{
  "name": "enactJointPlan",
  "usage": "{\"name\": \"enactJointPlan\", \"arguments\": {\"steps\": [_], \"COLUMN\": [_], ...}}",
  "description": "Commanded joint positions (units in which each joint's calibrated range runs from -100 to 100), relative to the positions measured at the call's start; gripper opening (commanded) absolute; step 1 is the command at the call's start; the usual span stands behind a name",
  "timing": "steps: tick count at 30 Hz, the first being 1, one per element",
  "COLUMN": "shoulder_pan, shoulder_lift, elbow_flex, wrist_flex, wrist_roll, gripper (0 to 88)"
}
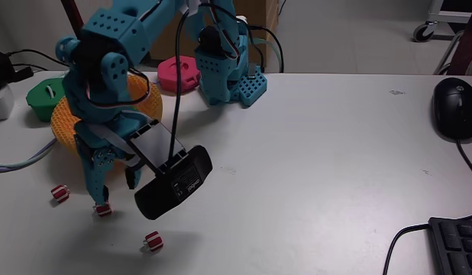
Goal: Place cube pieces into the yellow basket
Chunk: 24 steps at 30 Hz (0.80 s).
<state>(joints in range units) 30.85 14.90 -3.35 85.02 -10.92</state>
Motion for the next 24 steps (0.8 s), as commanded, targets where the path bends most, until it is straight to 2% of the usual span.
{"name": "enactJointPlan", "arguments": {"steps": [1, 9, 24], "shoulder_pan": [1.6, 3.5, 6.8], "shoulder_lift": [2.4, 7.4, 11.3], "elbow_flex": [-5.0, -9.2, -6.8], "wrist_flex": [-2.1, -6.7, -10.0], "wrist_roll": [-1.0, -0.4, 0.5], "gripper": [21.3, 20.7, 21.7]}}
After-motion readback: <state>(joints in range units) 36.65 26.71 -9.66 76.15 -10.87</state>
